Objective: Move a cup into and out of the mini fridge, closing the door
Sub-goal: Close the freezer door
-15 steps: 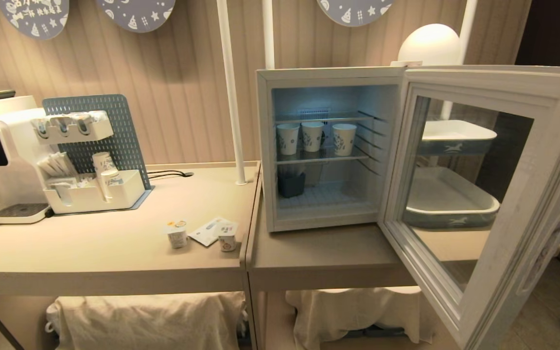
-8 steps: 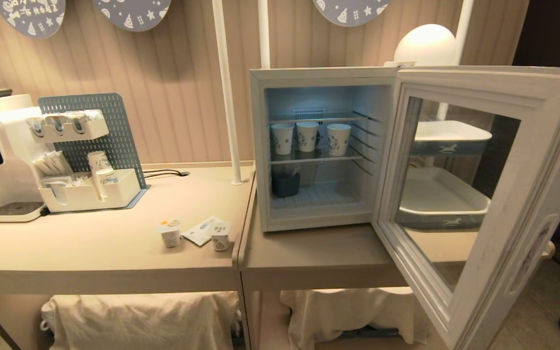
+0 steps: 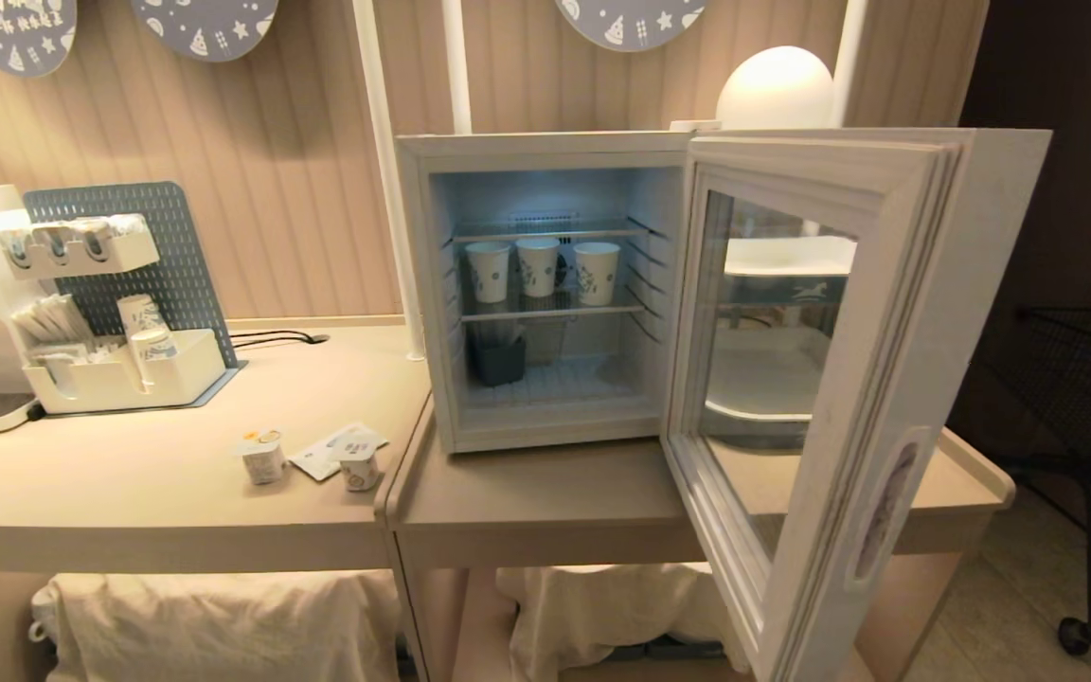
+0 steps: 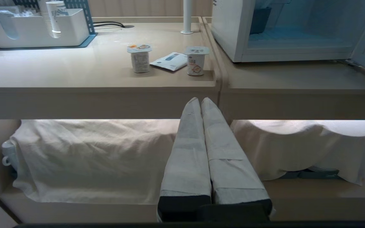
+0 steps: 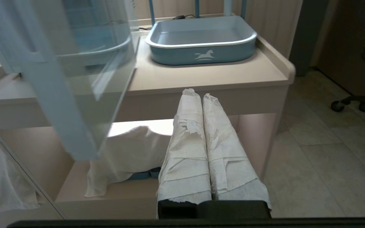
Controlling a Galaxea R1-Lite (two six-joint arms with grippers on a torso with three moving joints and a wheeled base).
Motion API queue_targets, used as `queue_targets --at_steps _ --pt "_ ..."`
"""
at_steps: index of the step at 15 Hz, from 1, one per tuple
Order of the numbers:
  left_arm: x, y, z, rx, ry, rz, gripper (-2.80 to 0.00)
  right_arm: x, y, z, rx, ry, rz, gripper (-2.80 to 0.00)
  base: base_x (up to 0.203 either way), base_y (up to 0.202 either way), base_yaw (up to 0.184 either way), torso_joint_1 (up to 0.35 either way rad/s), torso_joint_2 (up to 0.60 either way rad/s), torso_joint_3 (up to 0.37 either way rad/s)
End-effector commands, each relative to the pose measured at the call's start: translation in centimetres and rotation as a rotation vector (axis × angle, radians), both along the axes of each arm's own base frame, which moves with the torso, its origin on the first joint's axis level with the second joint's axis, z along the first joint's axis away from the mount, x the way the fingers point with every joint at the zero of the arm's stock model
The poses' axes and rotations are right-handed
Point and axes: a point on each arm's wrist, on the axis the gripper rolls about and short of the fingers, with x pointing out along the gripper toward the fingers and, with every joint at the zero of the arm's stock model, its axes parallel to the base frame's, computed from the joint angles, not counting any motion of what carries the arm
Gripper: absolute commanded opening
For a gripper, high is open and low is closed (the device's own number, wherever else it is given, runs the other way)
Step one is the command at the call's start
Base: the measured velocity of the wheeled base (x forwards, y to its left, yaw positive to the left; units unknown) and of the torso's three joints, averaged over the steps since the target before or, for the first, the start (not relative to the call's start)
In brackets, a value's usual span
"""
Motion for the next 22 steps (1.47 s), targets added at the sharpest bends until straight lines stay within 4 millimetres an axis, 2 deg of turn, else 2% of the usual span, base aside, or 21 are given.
queue_targets --at_steps 1,6,7,9,10,12,14,16,19,21,22 --pt "0.0 0.0 0.0 0.0 0.003 0.002 -2.8 0.0 0.0 0.0 0.0 0.002 0.0 -2.8 0.0 -0.188 -0.002 0.002 0.01 0.005" --pt "0.0 0.0 0.0 0.0 0.003 0.002 -2.8 0.0 0.0 0.0 0.0 0.004 -0.001 -2.8 0.0 -0.063 0.0 0.001 0.0 -0.001" --pt "0.0 0.0 0.0 0.0 0.003 0.002 -2.8 -0.1 0.0 0.6 0.003 0.006 -0.003 -2.8 0.0 0.0 0.0 0.0 0.0 0.0" --pt "0.0 0.0 0.0 0.0 0.003 0.002 -2.8 0.1 0.0 4.6 0.065 0.004 -0.009 -2.8 0.0 0.0 0.0 0.0 0.0 0.0" --pt "0.0 0.0 0.0 0.0 0.003 0.001 -2.8 1.0 0.0 7.0 0.118 0.041 -0.015 -2.8 0.0 0.0 0.0 0.0 0.0 0.0" --pt "0.0 0.0 0.0 0.0 0.003 0.002 -2.8 4.8 0.0 10.4 0.192 0.202 -0.025 -2.8 0.0 0.0 0.0 0.0 0.0 0.0" --pt "0.0 0.0 0.0 0.0 0.003 0.002 -2.8 10.3 0.1 11.8 0.265 0.397 0.022 -2.8 0.0 0.0 0.0 0.0 0.0 0.0" --pt "0.0 0.0 0.0 0.0 0.003 0.0 -2.8 15.9 -0.1 12.0 0.377 0.558 0.16 -2.8 0.0 0.0 0.0 0.0 0.0 0.0" --pt "0.0 0.0 0.0 0.0 0.003 0.002 -2.8 23.2 -0.8 11.3 0.591 0.711 0.483 -2.8 0.0 0.0 0.0 0.0 0.0 0.0" --pt "0.0 0.0 0.0 -0.002 0.003 0.002 -2.8 26.8 -1.2 10.9 0.691 0.755 0.636 -2.8 0.0 0.0 0.0 0.0 0.0 0.0" --pt "0.0 0.0 0.0 -0.002 0.003 0.002 -2.8 28.3 -0.8 11.0 0.714 0.767 0.71 -2.8 0.0 0.0 0.0 0.0 0.0 0.0"
